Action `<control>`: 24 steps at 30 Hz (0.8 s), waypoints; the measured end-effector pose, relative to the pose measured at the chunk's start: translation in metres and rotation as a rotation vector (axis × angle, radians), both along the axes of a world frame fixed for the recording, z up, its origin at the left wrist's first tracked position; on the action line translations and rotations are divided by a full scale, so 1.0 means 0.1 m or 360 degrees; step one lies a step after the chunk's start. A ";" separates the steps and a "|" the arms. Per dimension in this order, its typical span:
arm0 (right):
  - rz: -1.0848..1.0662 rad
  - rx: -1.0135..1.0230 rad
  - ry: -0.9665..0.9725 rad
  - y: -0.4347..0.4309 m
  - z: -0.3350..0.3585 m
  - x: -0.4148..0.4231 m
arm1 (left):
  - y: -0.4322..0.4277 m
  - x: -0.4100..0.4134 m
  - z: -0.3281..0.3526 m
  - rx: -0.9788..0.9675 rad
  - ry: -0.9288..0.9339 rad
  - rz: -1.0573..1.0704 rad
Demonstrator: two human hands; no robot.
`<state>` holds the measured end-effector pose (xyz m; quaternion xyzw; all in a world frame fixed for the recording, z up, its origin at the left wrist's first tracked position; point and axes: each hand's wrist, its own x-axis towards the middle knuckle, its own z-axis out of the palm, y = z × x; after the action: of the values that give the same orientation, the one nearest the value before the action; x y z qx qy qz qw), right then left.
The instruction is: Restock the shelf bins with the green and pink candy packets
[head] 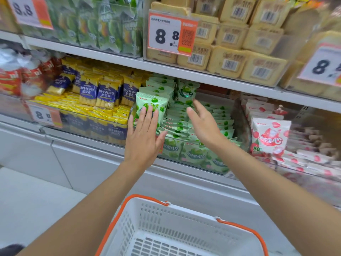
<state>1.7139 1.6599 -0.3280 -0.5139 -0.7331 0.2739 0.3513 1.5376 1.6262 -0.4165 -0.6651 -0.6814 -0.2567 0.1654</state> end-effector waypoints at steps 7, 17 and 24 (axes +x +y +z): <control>-0.0414 0.0801 -0.0437 -0.52 -0.36 0.80 | -0.19 0.51 0.02 -0.0130 0.0081 -0.0197; -0.0604 0.0648 -0.1113 -0.42 -0.69 1.64 | -0.19 0.85 0.02 -0.0253 0.0035 -0.0218; -0.0580 0.0798 -0.1071 -0.51 -0.59 1.59 | -0.28 0.99 0.03 -0.0312 0.0036 -0.0295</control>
<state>1.8730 1.6087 -0.3870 -0.5939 -0.7477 -0.1605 0.2498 1.6367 1.5986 -0.4134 -0.7411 -0.6369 -0.1956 0.0828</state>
